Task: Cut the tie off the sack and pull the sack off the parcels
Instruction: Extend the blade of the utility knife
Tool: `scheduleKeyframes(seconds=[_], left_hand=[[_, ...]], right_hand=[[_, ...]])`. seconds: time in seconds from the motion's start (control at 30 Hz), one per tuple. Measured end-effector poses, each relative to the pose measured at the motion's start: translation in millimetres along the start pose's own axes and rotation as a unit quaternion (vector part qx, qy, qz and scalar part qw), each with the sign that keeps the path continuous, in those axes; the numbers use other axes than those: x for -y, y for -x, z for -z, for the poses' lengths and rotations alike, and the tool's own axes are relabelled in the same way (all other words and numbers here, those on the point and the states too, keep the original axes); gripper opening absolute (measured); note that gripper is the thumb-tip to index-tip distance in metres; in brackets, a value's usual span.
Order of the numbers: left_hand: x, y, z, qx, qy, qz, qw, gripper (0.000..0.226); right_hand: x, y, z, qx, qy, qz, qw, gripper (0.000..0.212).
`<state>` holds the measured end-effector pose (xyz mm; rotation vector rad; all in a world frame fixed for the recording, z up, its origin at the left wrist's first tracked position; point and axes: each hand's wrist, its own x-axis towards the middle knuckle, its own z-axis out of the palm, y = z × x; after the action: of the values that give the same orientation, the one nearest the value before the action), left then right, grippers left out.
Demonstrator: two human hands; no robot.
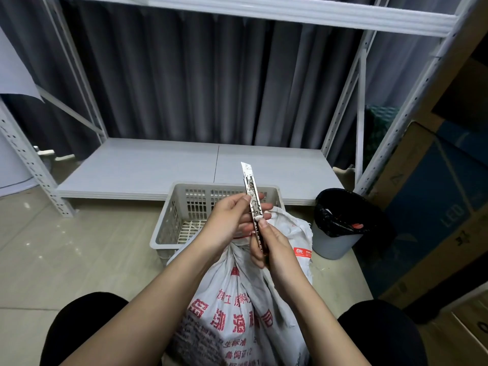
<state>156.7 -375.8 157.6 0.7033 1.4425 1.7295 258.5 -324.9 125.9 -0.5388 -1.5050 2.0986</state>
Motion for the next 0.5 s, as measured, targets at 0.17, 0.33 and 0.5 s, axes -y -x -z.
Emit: scheduleKeyframes(seconds=[0.17, 0.33, 0.5], left_hand=[[4.5, -0.9, -6.2, -0.009, -0.036, 0.002, 0.999, 0.028], [5.2, 2.3, -6.1, -0.005, -0.018, 0.005, 1.0, 0.029], [3.5, 4.7, -3.8, 0.01, -0.029, 0.008, 0.999, 0.025]], right_hand=[[4.5, -1.5, -4.7, -0.01, 0.03, 0.005, 0.999, 0.024], [3.4, -5.1, -2.2, -0.033, 0.024, 0.015, 0.999, 0.025], [2.1, -3.9, -0.4, -0.046, 0.013, 0.006, 0.999, 0.032]])
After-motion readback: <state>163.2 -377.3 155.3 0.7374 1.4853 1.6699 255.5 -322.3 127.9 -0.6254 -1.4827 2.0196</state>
